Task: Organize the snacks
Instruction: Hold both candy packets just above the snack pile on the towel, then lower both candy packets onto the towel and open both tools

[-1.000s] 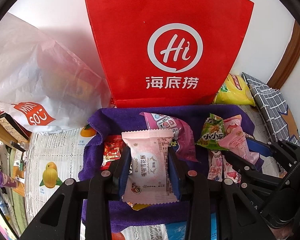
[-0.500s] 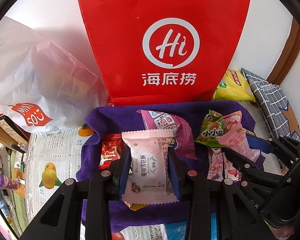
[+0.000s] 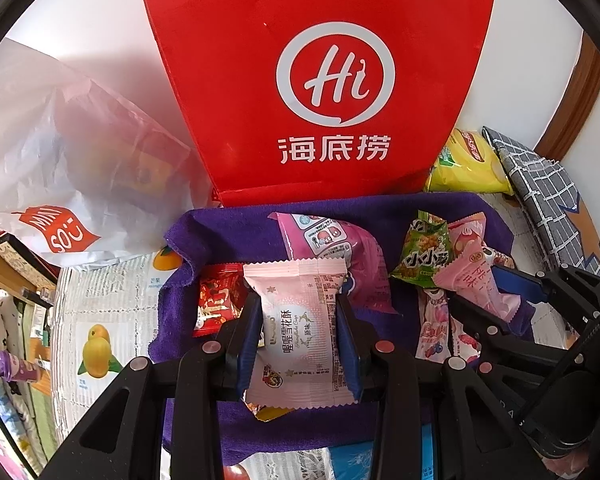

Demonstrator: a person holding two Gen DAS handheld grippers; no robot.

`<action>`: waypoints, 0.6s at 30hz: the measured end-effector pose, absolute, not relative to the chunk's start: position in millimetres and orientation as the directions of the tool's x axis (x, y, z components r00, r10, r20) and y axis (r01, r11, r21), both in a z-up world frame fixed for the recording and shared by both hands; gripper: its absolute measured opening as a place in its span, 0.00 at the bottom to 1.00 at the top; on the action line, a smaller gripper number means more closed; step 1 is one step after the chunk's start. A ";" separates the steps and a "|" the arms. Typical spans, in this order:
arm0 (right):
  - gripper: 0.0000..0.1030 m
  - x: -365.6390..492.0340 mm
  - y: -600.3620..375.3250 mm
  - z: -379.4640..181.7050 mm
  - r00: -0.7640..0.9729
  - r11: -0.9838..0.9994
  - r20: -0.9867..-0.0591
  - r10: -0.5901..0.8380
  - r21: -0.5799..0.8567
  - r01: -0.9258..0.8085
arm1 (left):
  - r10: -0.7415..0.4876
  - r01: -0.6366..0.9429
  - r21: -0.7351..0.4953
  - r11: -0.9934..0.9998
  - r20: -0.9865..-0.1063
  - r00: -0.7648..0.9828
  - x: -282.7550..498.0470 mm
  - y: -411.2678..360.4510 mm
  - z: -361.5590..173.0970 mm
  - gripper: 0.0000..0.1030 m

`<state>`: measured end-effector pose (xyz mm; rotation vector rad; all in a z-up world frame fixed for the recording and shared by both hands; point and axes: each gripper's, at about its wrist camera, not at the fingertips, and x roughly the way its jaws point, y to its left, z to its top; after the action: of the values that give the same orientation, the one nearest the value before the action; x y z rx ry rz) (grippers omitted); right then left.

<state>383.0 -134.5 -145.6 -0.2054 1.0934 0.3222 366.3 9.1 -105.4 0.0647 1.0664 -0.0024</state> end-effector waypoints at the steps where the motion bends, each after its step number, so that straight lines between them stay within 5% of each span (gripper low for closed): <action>1: 0.44 383.2 -134.9 -145.8 0.419 0.935 -0.895 0.154 -0.005 -0.355 | 0.030 0.034 0.053 0.998 -0.876 0.482 366.3 8.9 -105.9 0.34; 18: 0.44 385.1 -137.9 -152.2 0.409 0.936 -0.903 0.129 -0.024 -0.350 | 0.048 0.037 0.073 0.997 -0.888 0.458 369.8 7.5 -112.3 0.34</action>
<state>385.1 -137.9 -152.2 -0.2231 1.1110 0.3053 369.8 7.5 -112.3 0.0860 1.0951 0.0066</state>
